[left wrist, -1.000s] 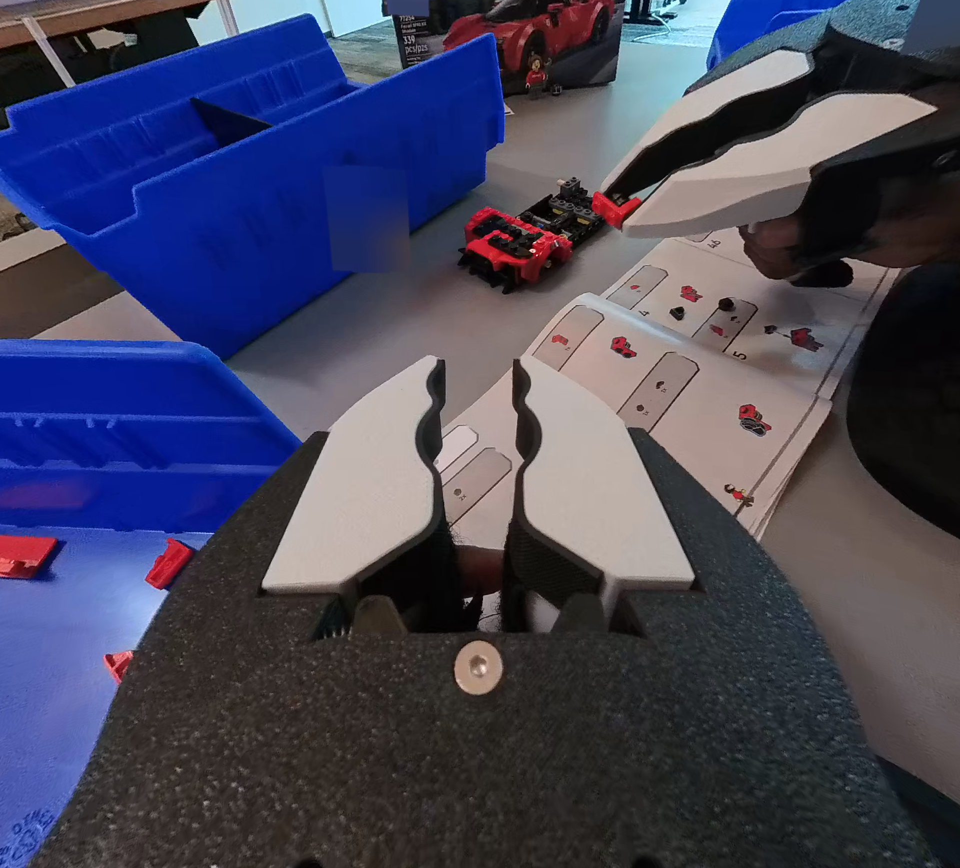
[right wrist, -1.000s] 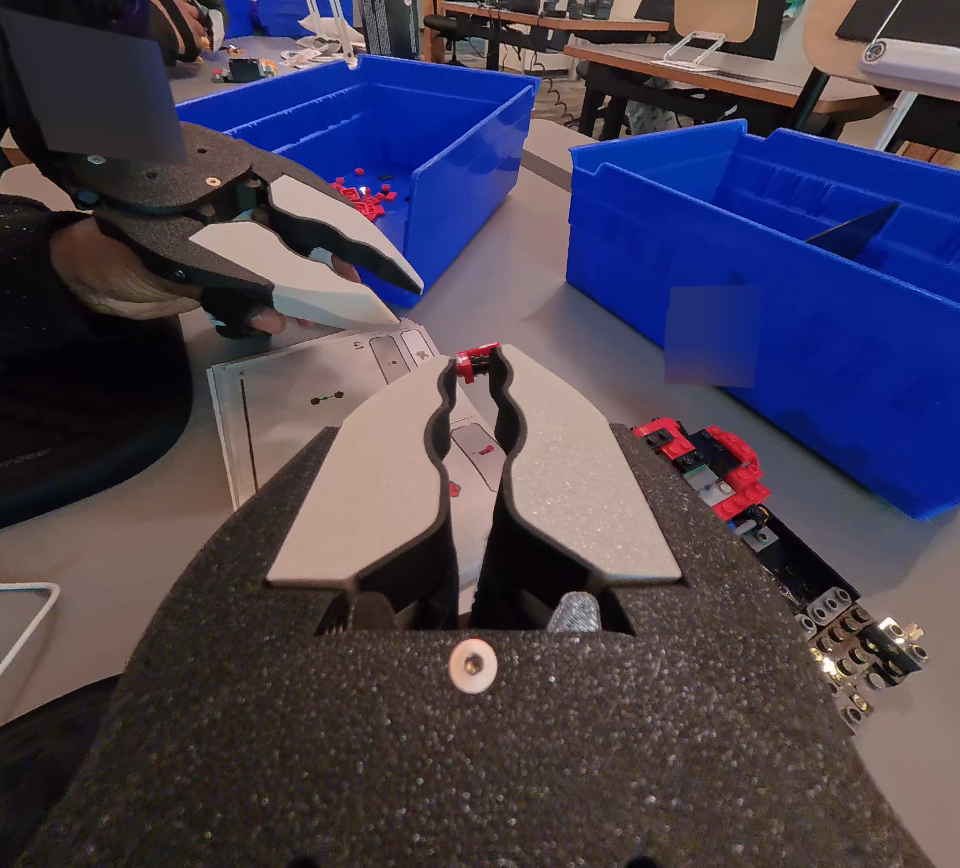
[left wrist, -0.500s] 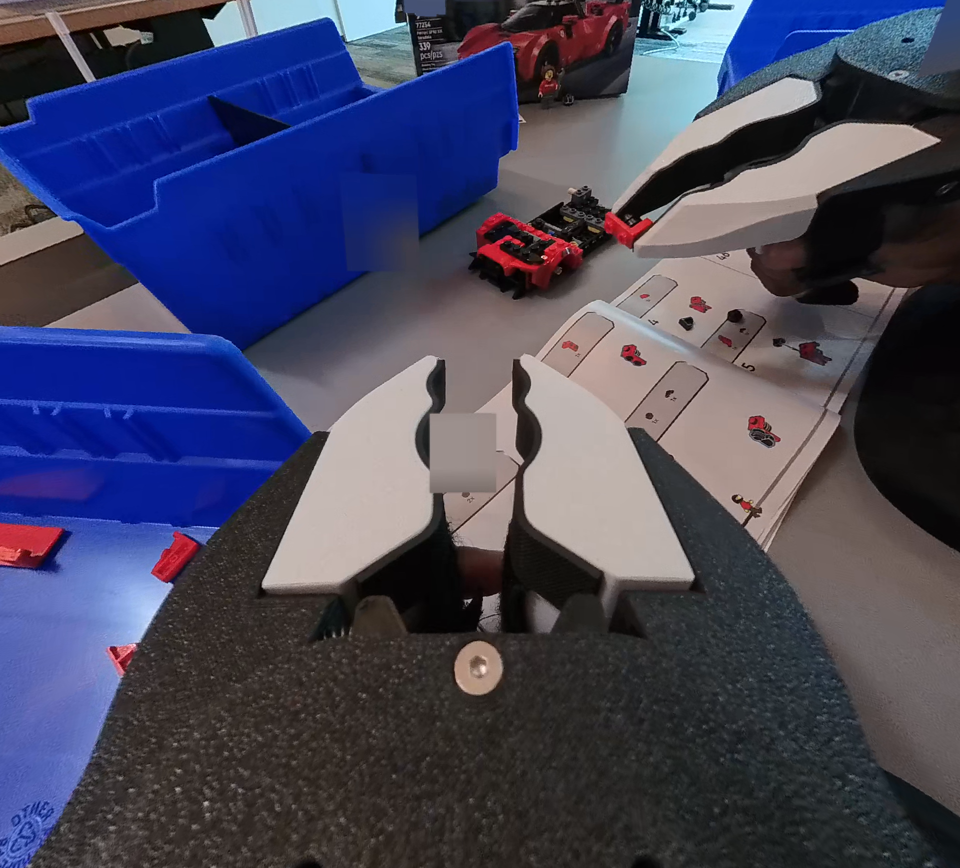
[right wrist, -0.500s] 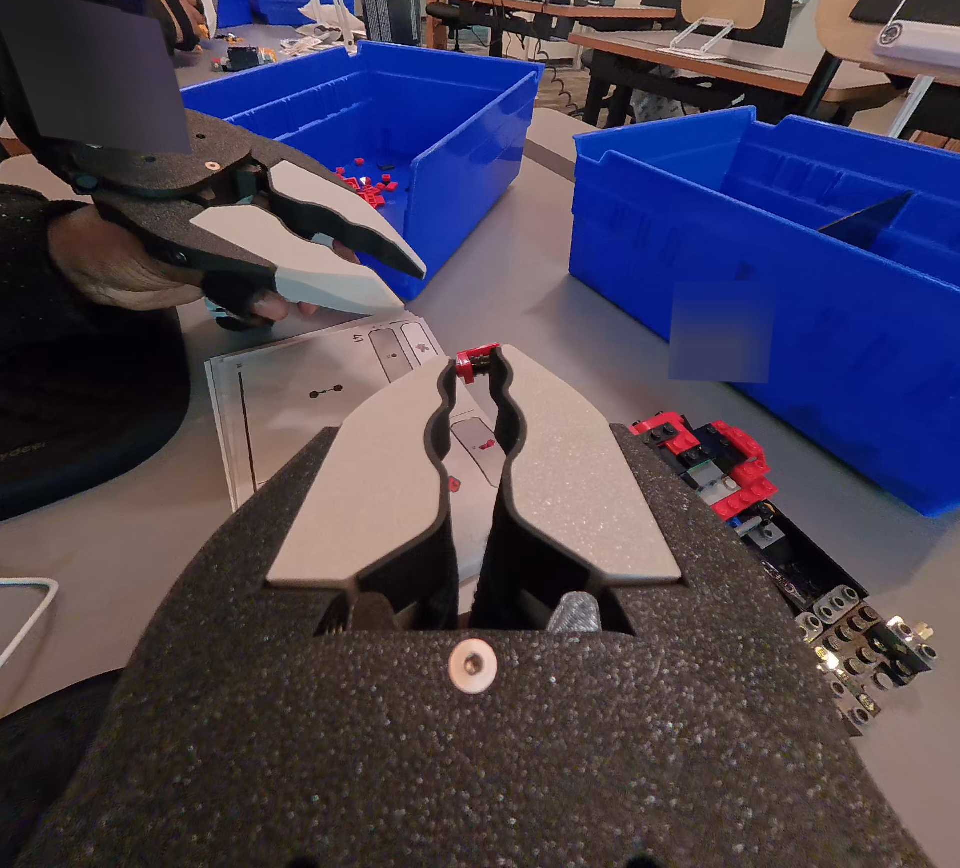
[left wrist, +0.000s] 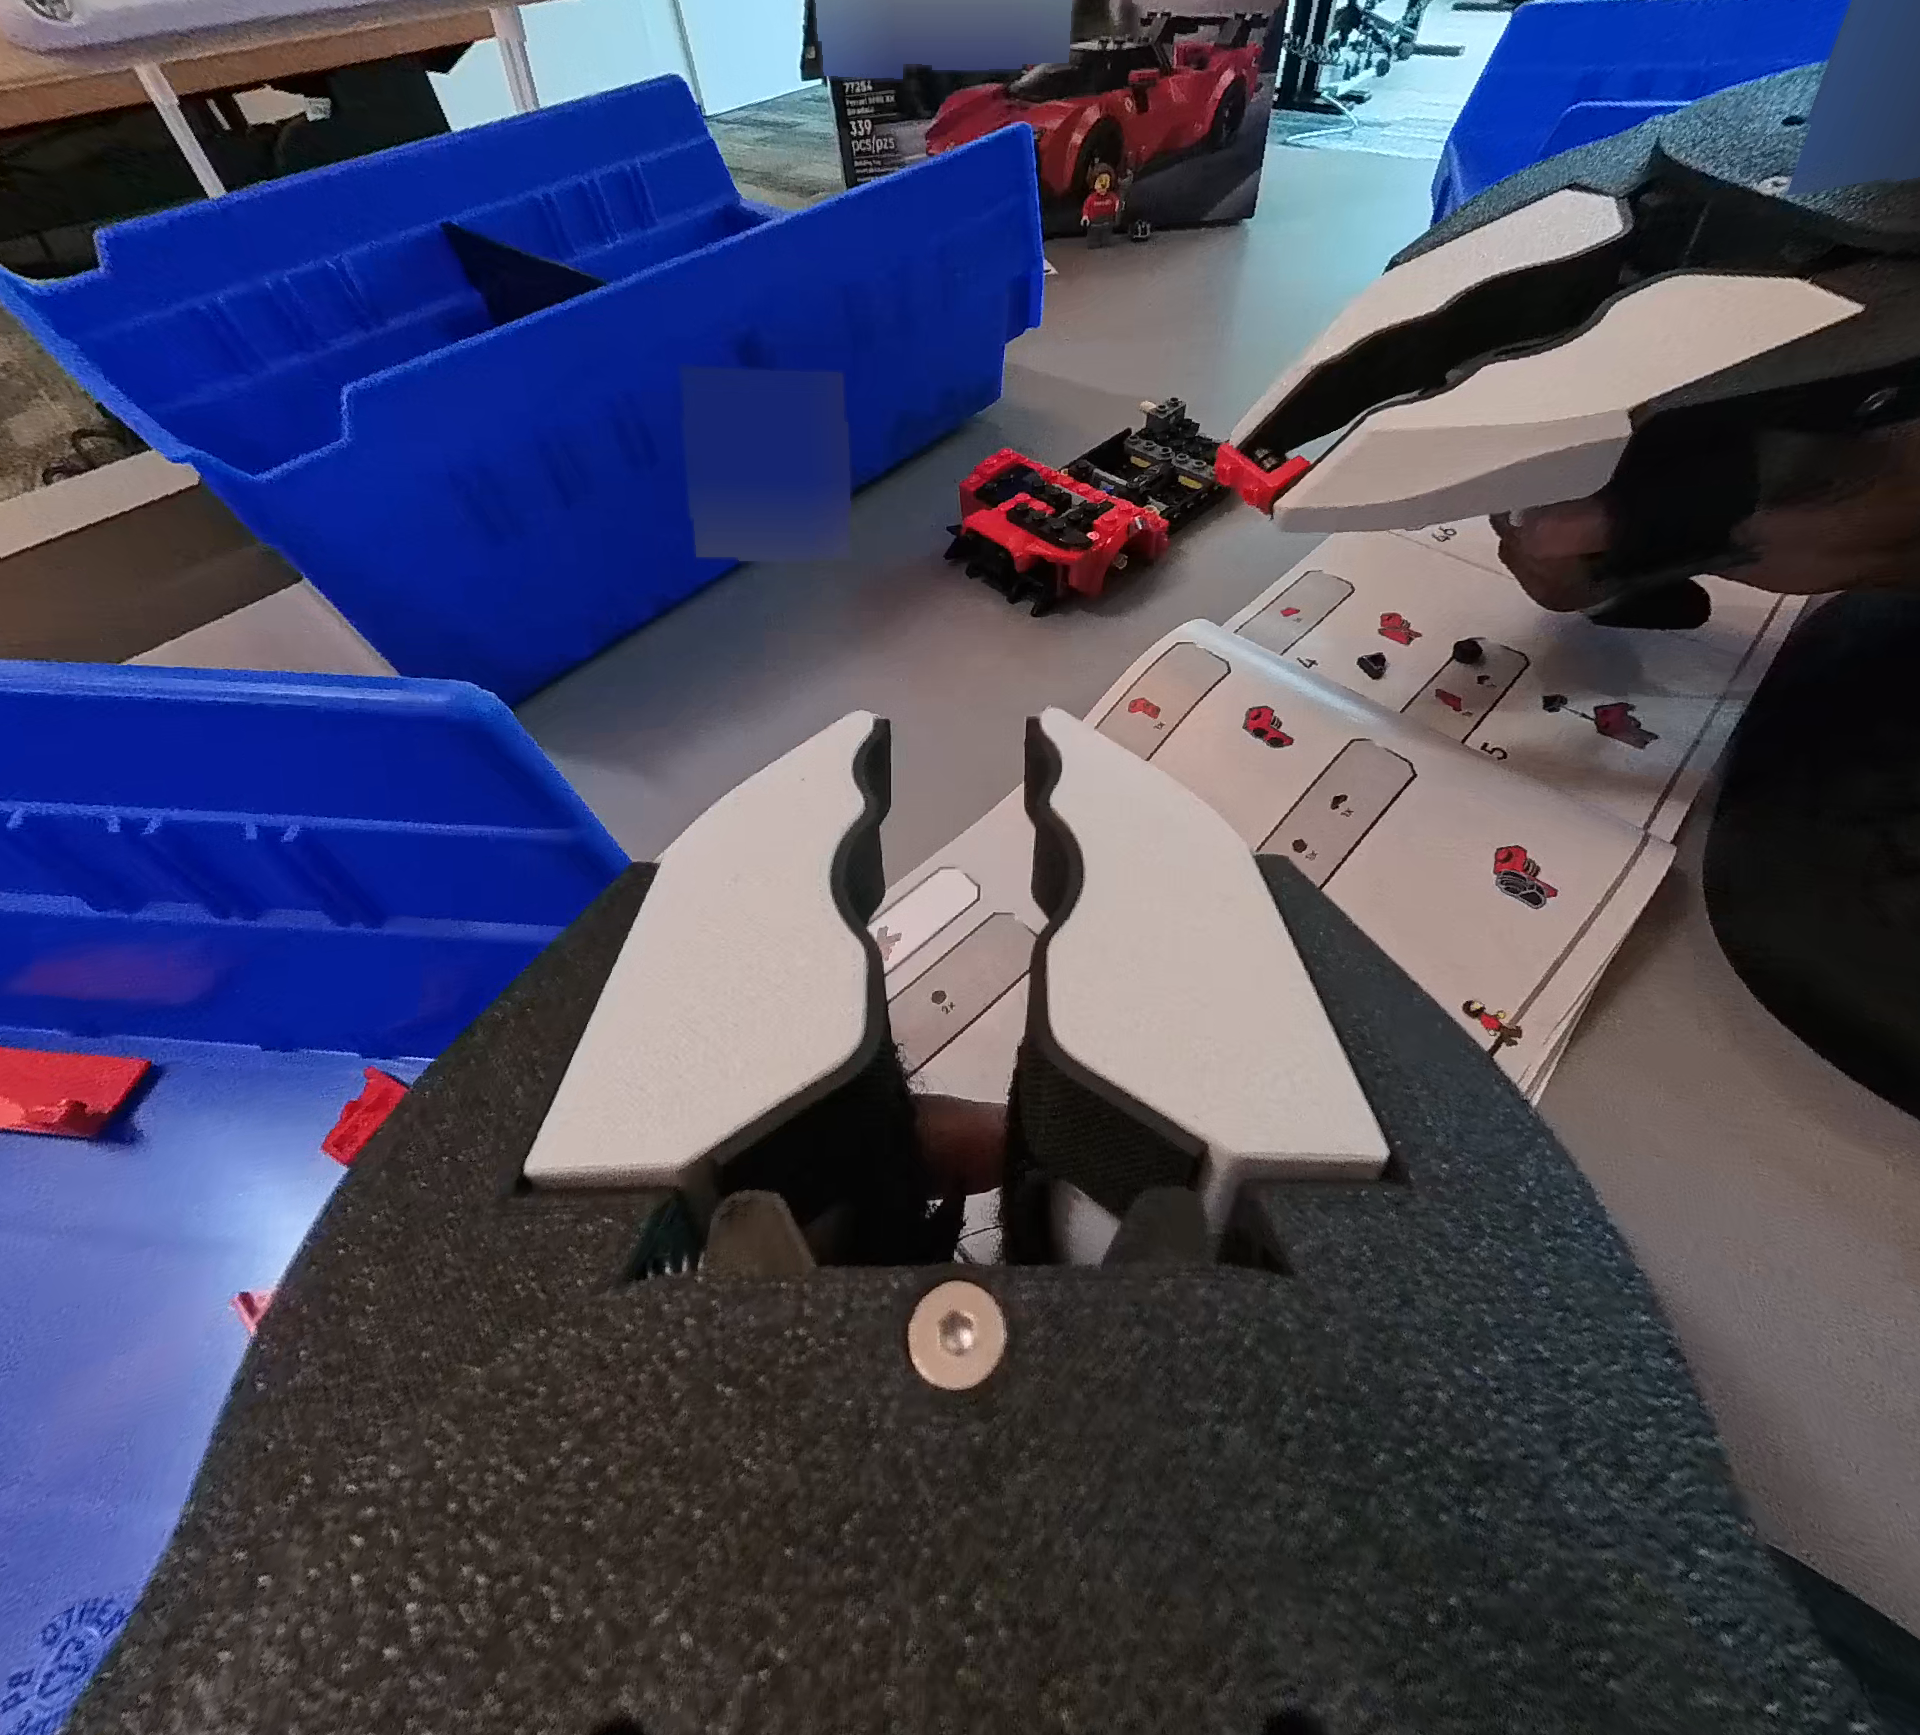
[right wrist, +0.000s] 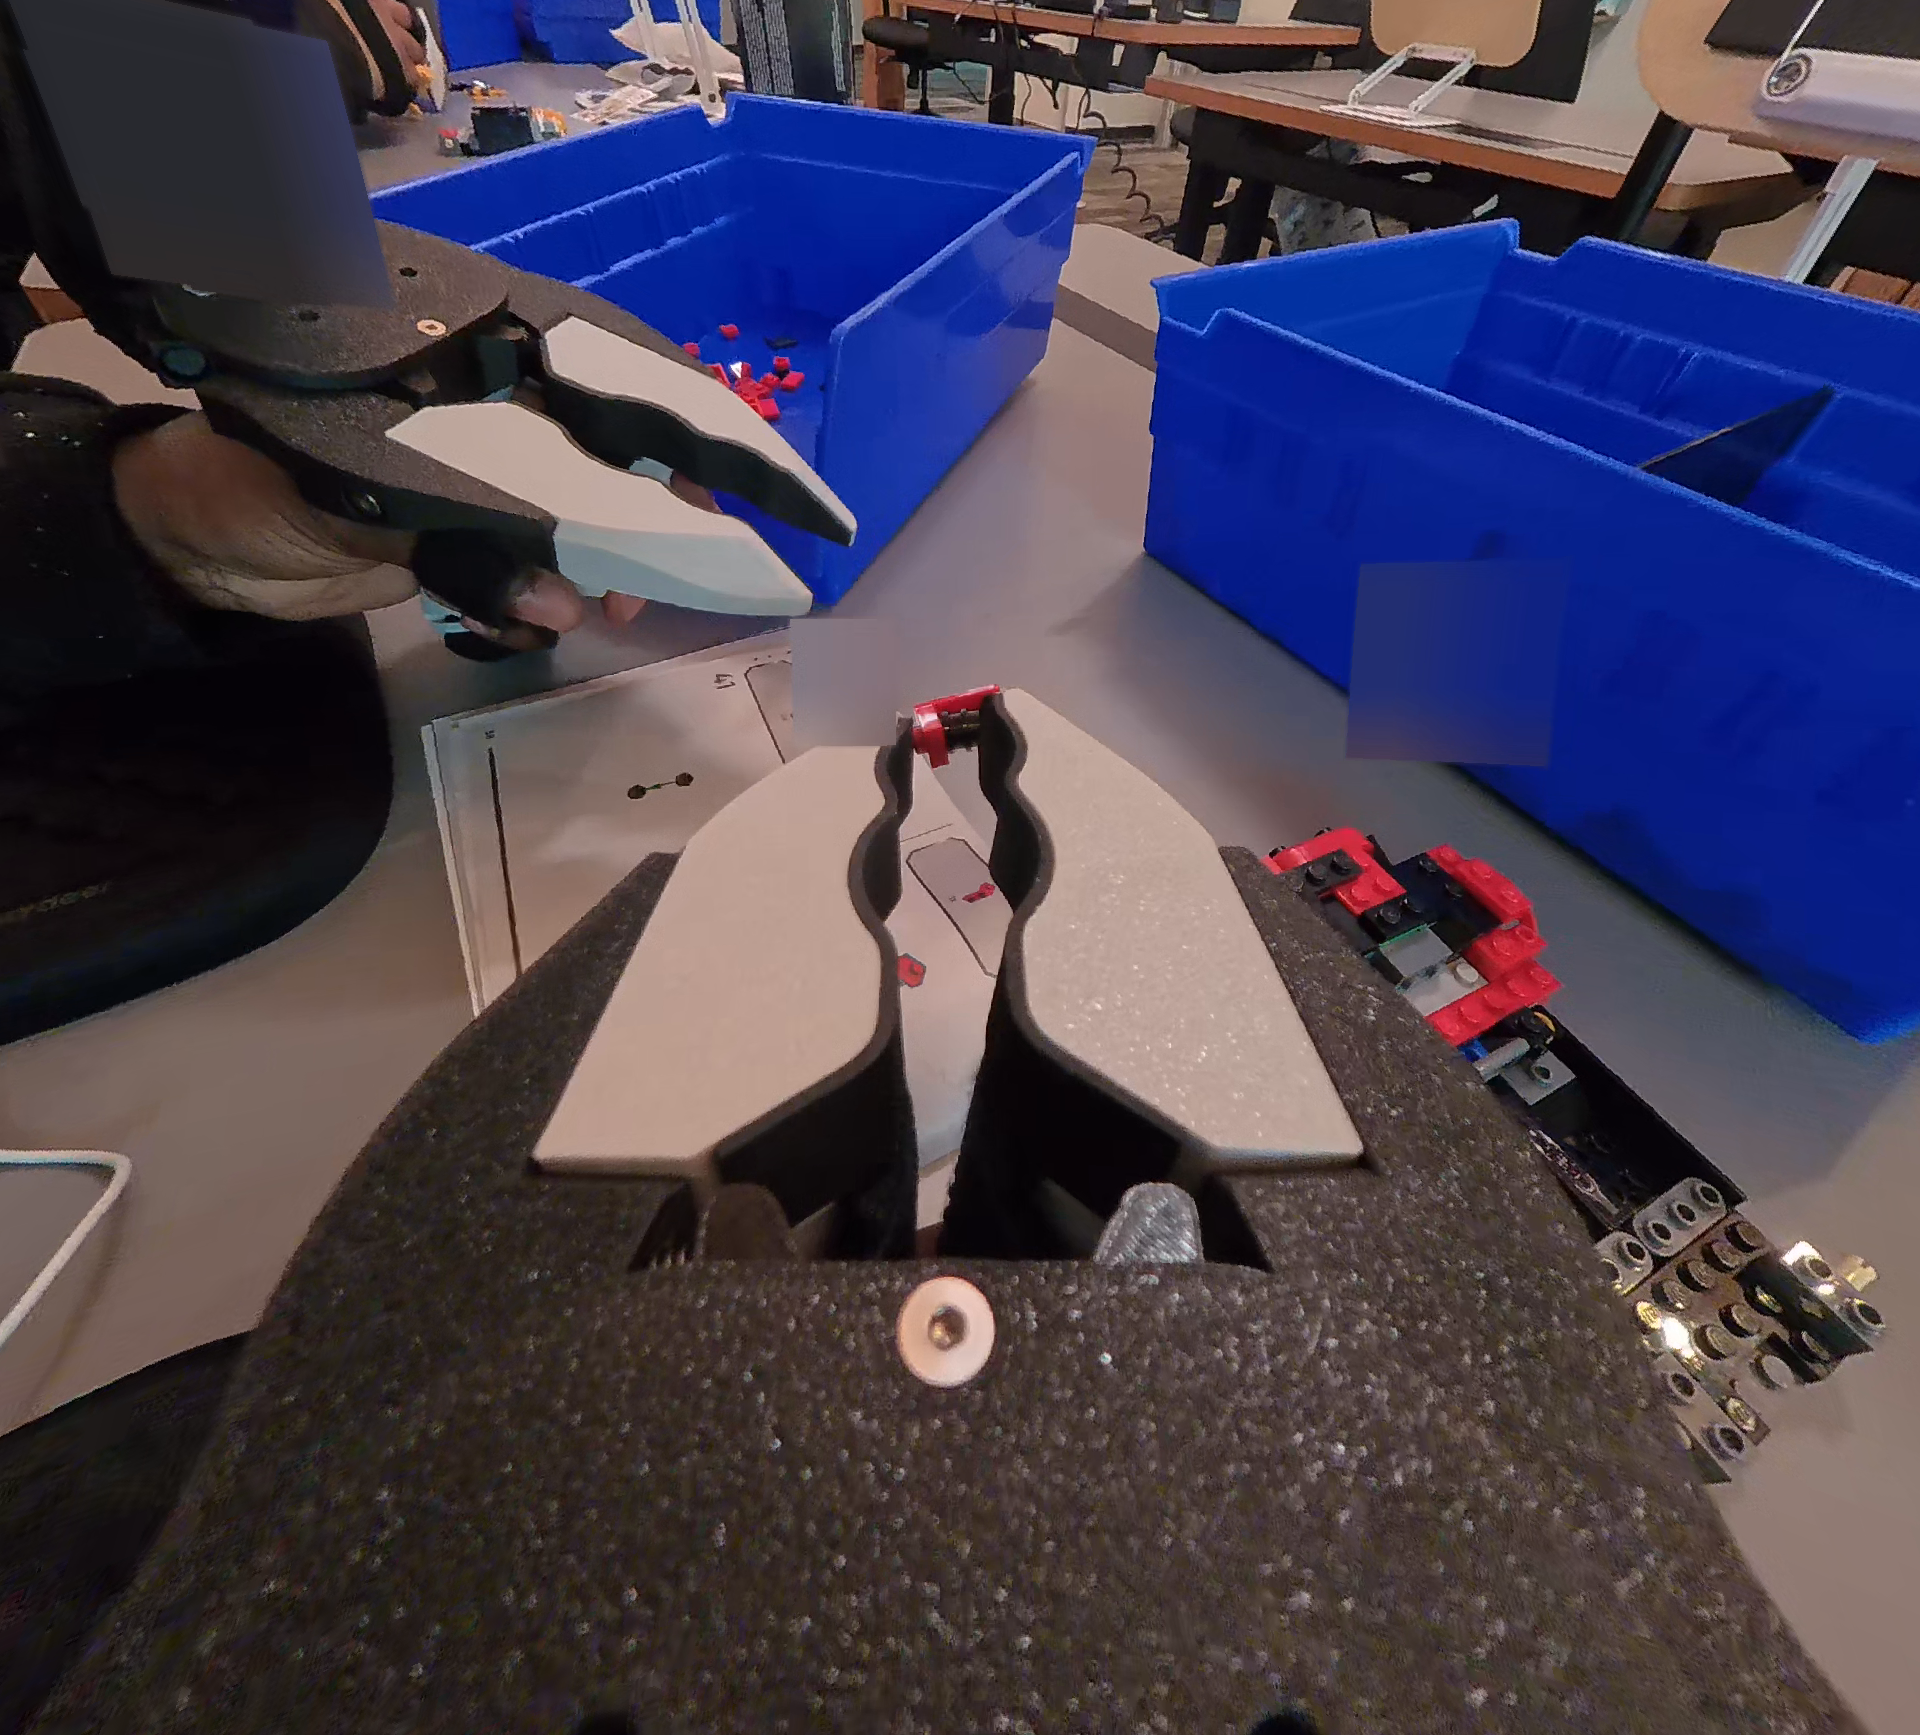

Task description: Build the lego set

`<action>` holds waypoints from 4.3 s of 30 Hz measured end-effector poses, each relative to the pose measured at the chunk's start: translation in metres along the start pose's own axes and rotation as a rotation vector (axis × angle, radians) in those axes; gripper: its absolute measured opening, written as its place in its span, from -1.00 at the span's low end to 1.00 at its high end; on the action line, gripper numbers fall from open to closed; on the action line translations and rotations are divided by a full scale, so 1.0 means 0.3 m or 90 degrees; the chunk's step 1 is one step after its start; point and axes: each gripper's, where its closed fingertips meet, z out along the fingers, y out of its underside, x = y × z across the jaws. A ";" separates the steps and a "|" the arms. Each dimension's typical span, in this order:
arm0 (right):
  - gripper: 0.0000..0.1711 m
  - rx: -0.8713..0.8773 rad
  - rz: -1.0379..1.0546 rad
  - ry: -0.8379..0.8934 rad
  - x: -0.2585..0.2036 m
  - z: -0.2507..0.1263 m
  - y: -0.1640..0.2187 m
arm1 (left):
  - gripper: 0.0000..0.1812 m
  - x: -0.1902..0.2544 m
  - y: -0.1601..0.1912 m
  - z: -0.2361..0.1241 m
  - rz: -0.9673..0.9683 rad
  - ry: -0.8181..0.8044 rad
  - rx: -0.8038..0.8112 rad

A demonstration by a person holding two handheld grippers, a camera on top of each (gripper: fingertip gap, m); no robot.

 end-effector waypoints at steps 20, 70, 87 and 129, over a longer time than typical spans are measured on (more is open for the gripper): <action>-0.86 0.185 0.078 -0.284 -0.203 -0.079 -0.161 | -0.67 0.240 -0.242 -0.154 -0.077 0.362 0.303; -0.78 0.194 -0.306 -0.119 -0.267 -0.069 -0.164 | -0.93 0.313 -0.203 -0.154 -0.482 0.653 0.140; -0.85 0.172 -0.372 -0.107 -0.277 -0.066 -0.145 | -0.94 0.315 -0.189 -0.150 -0.515 0.667 0.109; -0.86 0.180 -0.339 -0.047 -0.260 -0.043 -0.165 | -0.91 0.310 -0.198 -0.139 -0.416 0.578 0.122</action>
